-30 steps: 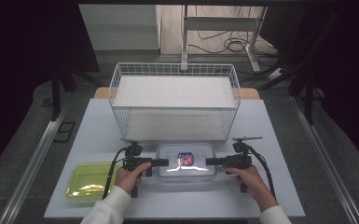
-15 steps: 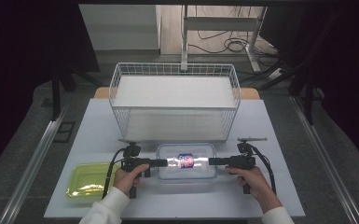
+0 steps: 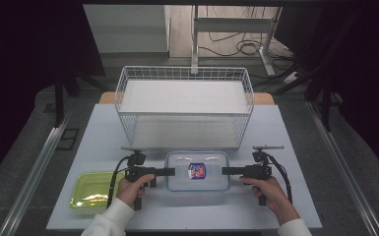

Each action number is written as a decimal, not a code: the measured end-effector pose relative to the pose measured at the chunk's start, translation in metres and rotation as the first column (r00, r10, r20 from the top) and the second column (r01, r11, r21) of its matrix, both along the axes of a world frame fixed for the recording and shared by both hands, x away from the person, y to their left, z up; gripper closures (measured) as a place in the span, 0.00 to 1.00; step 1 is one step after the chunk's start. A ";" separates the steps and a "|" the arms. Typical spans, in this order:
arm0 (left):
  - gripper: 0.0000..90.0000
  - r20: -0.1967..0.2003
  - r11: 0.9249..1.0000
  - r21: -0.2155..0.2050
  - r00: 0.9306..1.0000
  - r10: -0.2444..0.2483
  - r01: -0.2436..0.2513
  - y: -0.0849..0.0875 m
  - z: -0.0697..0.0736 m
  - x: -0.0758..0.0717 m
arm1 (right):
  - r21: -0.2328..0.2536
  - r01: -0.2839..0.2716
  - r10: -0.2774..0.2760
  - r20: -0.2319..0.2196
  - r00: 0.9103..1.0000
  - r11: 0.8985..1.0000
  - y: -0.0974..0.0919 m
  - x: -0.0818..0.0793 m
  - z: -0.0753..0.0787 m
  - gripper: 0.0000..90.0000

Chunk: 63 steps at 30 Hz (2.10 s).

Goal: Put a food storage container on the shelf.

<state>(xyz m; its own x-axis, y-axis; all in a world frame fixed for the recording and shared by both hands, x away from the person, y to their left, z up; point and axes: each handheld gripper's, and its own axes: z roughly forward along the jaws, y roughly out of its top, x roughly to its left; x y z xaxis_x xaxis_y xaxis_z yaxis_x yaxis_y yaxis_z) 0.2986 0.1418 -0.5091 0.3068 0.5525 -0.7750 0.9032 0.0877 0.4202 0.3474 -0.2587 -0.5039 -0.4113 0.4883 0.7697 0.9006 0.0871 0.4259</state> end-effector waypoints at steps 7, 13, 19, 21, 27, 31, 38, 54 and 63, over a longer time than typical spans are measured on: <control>0.53 -0.008 1.000 -0.019 1.000 0.007 -0.007 0.003 -0.003 0.000 | 0.010 0.001 -0.001 0.006 1.000 1.000 0.000 -0.001 0.000 0.59; 0.54 -0.001 1.000 -0.015 1.000 0.008 -0.008 0.003 -0.002 0.000 | 0.016 0.002 -0.002 0.012 1.000 1.000 0.000 -0.001 0.001 0.60; 0.54 0.002 1.000 -0.015 1.000 0.011 -0.011 0.002 -0.001 0.000 | 0.011 0.004 -0.004 0.022 1.000 1.000 -0.001 -0.002 0.003 0.61; 0.54 0.006 1.000 -0.014 1.000 0.010 -0.010 0.002 -0.001 -0.001 | 0.008 0.004 -0.004 0.021 1.000 1.000 -0.001 -0.002 0.003 0.61; 0.54 0.023 1.000 0.007 1.000 0.009 -0.009 0.000 0.006 -0.002 | 0.005 0.013 -0.013 0.031 0.999 1.000 0.000 -0.004 0.007 0.61; 0.54 0.027 1.000 0.000 1.000 0.011 -0.011 0.000 0.007 -0.002 | 0.003 0.016 -0.016 0.042 0.999 1.000 -0.001 -0.004 0.010 0.61; 0.54 0.032 1.000 0.010 0.999 0.009 -0.009 0.001 0.013 -0.002 | 0.004 0.010 -0.010 0.040 0.999 1.000 0.000 -0.004 0.012 0.61; 0.55 0.083 1.000 -0.015 0.997 0.011 -0.010 0.005 0.059 0.000 | 0.034 0.017 -0.020 0.085 0.996 0.999 0.000 -0.004 0.058 0.63; 0.55 0.134 1.000 -0.020 0.991 0.022 -0.019 0.018 0.104 -0.002 | 0.032 0.007 -0.011 0.142 0.990 0.999 0.012 -0.004 0.106 0.62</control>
